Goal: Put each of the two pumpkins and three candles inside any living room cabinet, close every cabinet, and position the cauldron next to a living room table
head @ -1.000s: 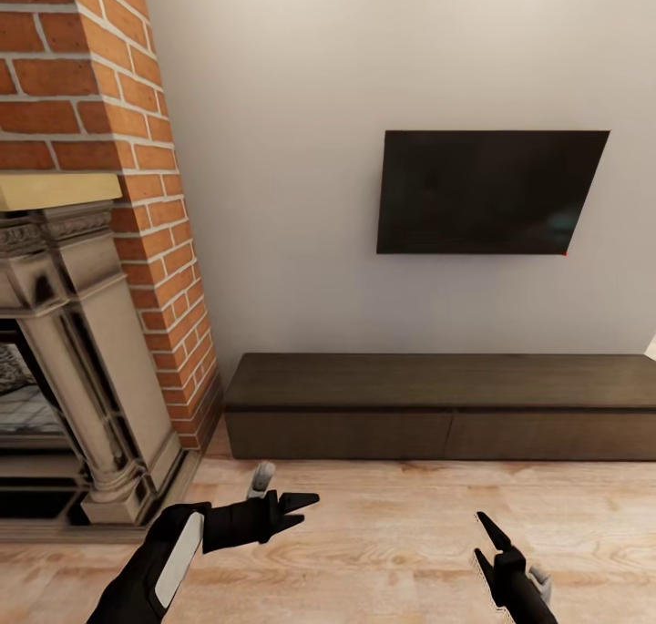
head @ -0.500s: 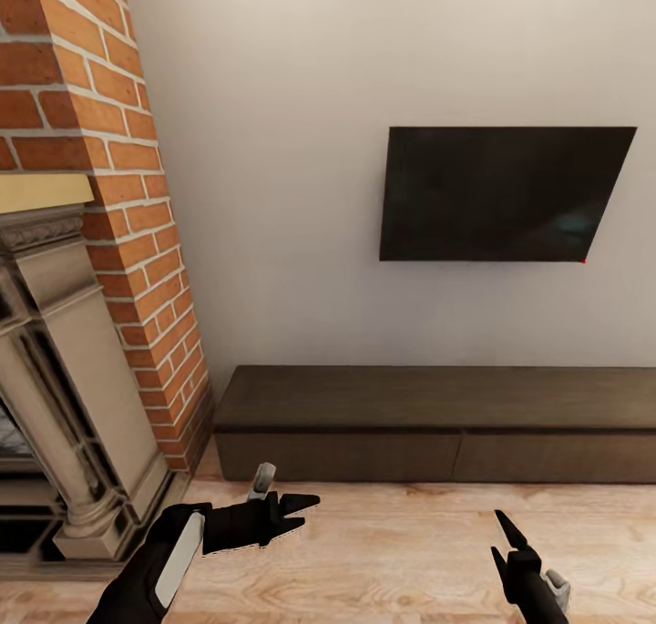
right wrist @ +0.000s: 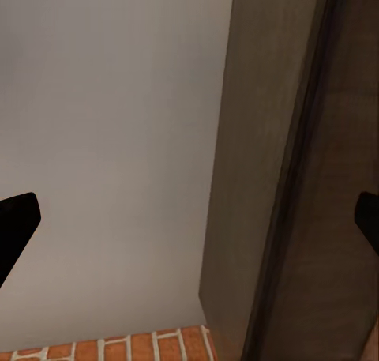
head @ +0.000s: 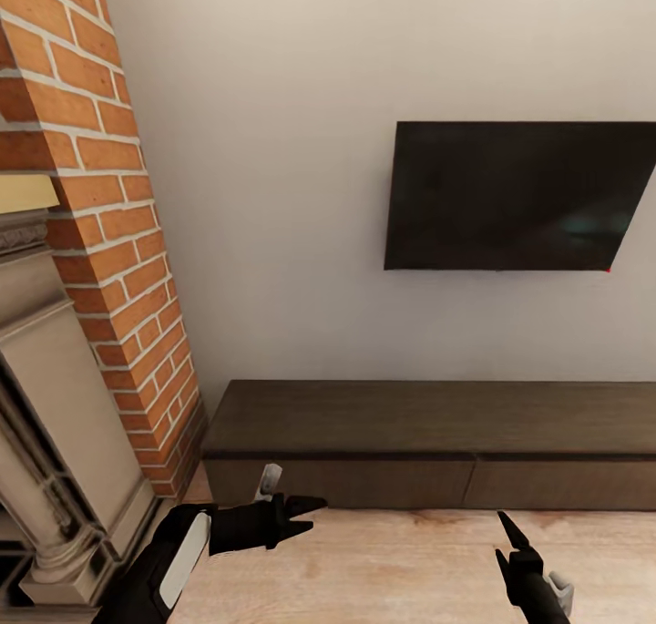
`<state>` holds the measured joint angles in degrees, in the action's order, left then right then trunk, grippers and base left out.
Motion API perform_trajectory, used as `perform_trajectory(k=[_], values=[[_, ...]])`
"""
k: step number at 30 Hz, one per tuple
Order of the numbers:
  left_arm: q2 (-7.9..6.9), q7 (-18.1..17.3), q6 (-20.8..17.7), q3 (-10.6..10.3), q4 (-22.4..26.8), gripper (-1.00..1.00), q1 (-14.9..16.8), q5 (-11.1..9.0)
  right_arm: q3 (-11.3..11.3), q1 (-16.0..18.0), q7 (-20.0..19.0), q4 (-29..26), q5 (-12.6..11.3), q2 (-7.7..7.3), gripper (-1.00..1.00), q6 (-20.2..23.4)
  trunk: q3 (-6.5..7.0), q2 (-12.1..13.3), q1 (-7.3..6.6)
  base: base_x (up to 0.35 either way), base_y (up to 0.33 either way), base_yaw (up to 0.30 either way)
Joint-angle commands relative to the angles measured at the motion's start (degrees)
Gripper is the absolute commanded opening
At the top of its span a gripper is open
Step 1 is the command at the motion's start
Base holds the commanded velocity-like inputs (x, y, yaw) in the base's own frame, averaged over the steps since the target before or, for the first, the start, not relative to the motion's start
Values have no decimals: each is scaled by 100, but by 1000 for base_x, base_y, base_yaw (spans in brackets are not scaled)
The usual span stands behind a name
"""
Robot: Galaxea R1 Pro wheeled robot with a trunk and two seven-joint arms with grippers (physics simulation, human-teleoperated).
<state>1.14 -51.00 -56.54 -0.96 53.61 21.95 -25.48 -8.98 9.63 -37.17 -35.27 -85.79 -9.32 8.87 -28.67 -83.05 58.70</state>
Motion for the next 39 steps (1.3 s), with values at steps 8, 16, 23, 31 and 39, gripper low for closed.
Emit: perform_trajectory(k=[8,16,23,31,39], values=[[0,-15,-24,-60,0,100,4,-18,-6,3,-10,11,-61,0,100,53,-6,-3,3,323,0,0],[0,-18,-28,-62,0,100,2,-18,-4,3,-10,11,-57,0,100,53,-6,-3,3,299,0,0],[0,-22,-32,-133,19,100,3,-18,-7,3,-10,12,-54,0,100,53,-6,-3,3,147,0,0],[0,-23,-33,-141,67,100,2,-18,-7,3,-14,12,-61,0,100,46,-6,-3,3,7,0,0],[0,-25,-33,-141,79,100,2,-22,-4,3,-73,12,-68,0,100,-137,-6,-3,3,0,0,0]])
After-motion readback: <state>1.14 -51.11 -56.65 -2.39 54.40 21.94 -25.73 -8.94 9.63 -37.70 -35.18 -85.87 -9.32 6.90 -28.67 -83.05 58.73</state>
